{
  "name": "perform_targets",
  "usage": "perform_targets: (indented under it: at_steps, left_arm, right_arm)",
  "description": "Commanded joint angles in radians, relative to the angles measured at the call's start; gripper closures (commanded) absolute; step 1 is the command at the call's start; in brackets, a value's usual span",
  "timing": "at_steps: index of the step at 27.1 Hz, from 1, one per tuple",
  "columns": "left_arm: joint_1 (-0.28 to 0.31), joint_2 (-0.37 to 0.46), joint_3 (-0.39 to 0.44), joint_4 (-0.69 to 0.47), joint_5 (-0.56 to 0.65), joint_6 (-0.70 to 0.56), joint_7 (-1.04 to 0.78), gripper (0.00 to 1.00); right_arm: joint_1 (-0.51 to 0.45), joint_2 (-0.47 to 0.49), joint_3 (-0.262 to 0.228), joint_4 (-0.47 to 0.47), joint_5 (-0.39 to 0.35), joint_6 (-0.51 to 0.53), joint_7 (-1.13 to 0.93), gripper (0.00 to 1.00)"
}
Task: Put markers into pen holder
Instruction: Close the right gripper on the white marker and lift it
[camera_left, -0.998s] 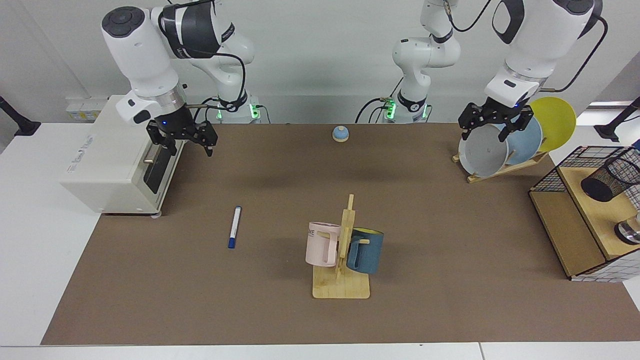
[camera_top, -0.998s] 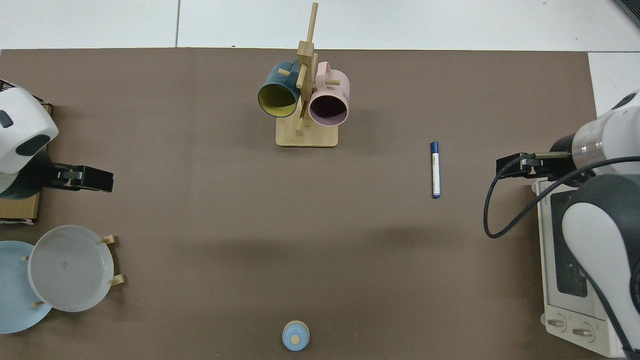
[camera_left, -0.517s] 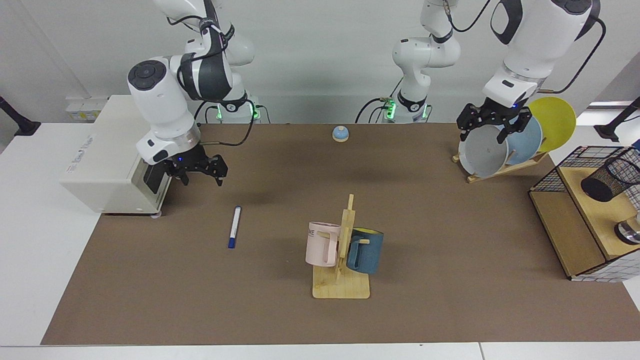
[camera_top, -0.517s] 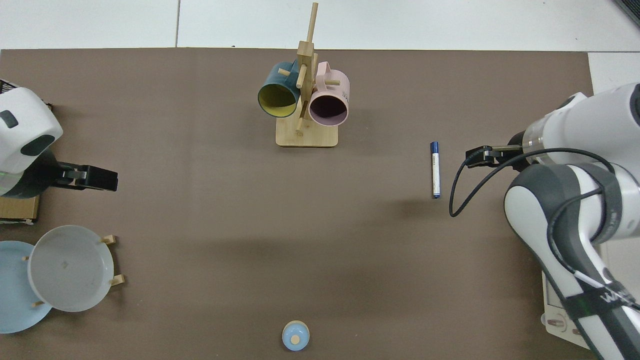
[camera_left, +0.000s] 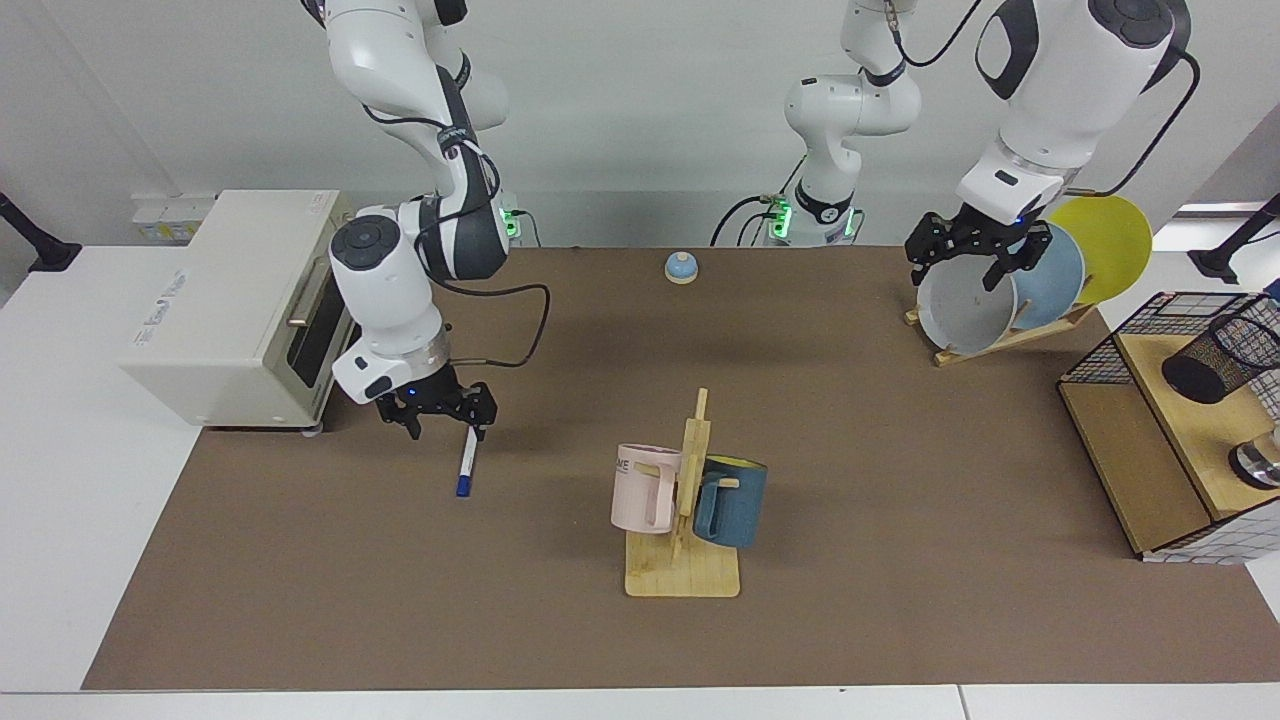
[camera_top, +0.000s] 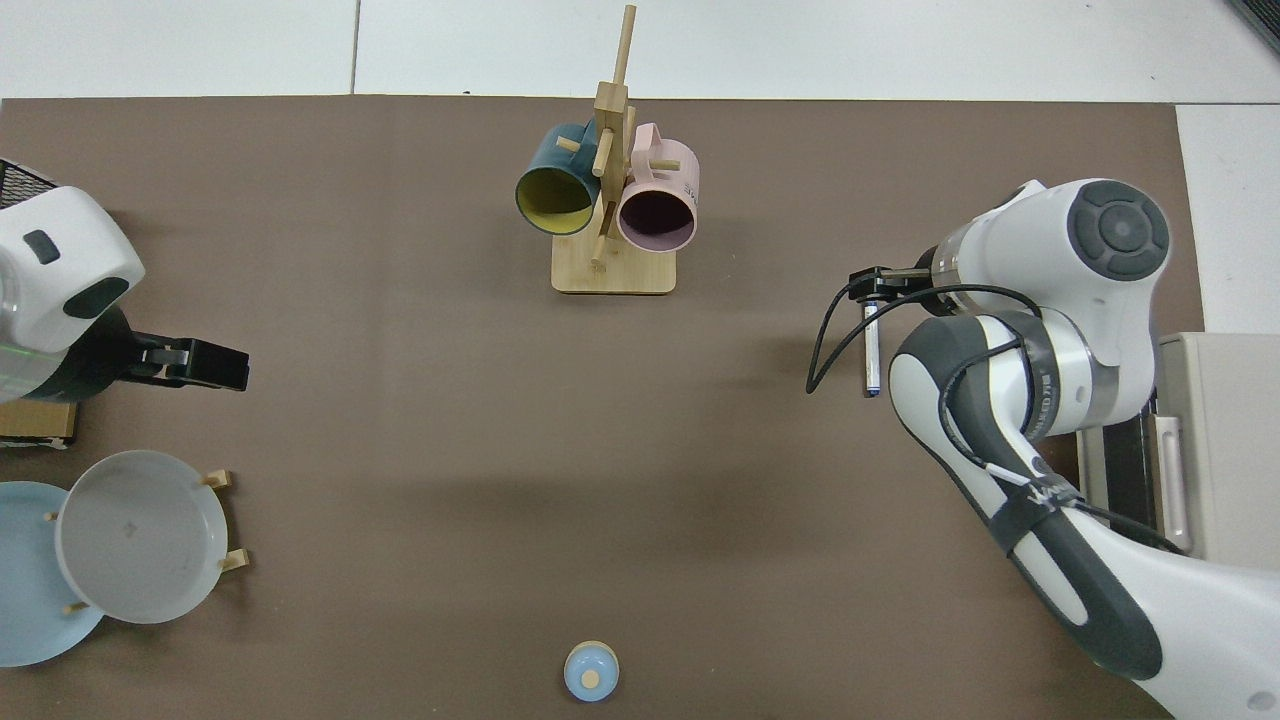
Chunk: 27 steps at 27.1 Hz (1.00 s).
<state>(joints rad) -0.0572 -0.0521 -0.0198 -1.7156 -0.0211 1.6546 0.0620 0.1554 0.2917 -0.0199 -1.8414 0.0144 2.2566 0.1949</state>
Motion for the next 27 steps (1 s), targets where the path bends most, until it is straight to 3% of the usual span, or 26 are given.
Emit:
perform_targets:
  at_steps: [1, 11, 18, 27]
  left_arm:
    - [-0.001, -0.037, 0.004, -0.047, -0.011, 0.021, 0.015, 0.00]
    - [0.002, -0.043, 0.004, -0.064, -0.011, 0.024, 0.013, 0.00]
    - [0.008, -0.045, 0.004, -0.075, -0.011, 0.024, 0.013, 0.00]
    - [0.011, -0.043, 0.004, -0.084, -0.011, 0.027, 0.010, 0.00]
  right_arm:
    - [0.004, 0.078, -0.002, 0.040, -0.011, 0.064, 0.026, 0.00]
    - [0.012, 0.168, -0.002, 0.047, -0.002, 0.121, 0.029, 0.00]
    - [-0.007, 0.190, -0.003, 0.093, -0.014, 0.018, 0.034, 0.00]
    - [-0.010, 0.201, -0.003, 0.088, -0.001, -0.006, 0.050, 0.00]
